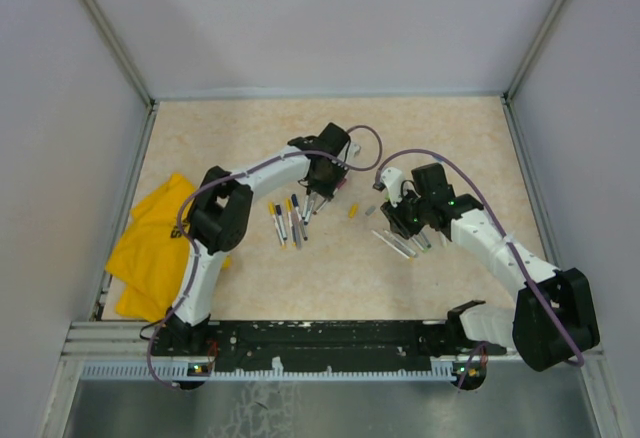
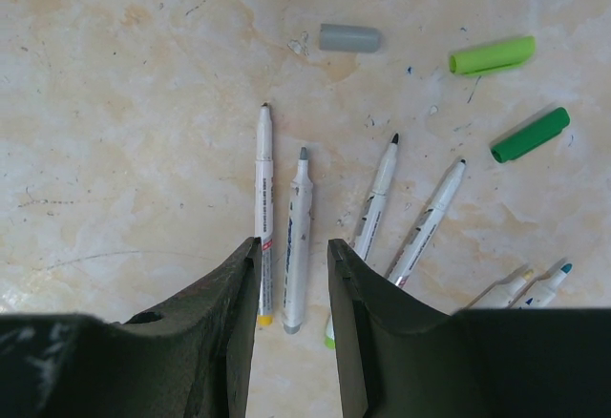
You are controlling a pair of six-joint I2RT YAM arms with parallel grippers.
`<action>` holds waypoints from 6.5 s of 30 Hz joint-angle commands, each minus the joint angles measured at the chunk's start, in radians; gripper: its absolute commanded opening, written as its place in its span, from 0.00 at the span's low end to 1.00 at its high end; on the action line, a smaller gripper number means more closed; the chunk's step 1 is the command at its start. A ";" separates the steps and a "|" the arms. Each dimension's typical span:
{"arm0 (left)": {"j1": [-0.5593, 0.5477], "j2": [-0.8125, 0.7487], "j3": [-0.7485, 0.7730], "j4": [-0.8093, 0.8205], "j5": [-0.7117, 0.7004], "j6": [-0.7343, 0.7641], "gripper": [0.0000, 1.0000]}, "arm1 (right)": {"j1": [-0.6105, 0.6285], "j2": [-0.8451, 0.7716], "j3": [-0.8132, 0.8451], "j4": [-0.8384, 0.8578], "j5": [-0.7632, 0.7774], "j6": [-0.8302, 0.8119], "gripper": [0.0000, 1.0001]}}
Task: Open the pen caps
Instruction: Pick up the pen from the center of the board, then open the pen cap from the pen.
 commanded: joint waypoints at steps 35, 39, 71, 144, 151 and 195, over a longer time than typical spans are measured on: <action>-0.001 -0.321 -0.338 0.261 0.013 -0.006 0.00 | -0.010 -0.087 0.040 0.017 -0.176 -0.021 0.35; 0.004 -0.378 -0.402 0.312 0.031 -0.025 0.00 | -0.009 -0.106 0.037 0.020 -0.219 -0.020 0.35; 0.012 -1.015 -1.137 1.066 0.189 -0.379 0.00 | -0.001 -0.211 -0.032 0.165 -0.520 0.068 0.34; -0.381 -0.885 -1.545 2.268 -0.173 -0.468 0.74 | 0.033 -0.164 -0.172 0.634 -0.758 0.478 0.00; -0.316 -1.185 -1.527 1.807 -0.078 -0.404 0.94 | -0.007 -0.153 -0.093 0.433 -0.842 0.294 0.00; -0.020 -1.122 -1.484 1.975 0.455 -0.631 0.99 | -0.010 -0.097 -0.041 0.277 -0.933 0.166 0.00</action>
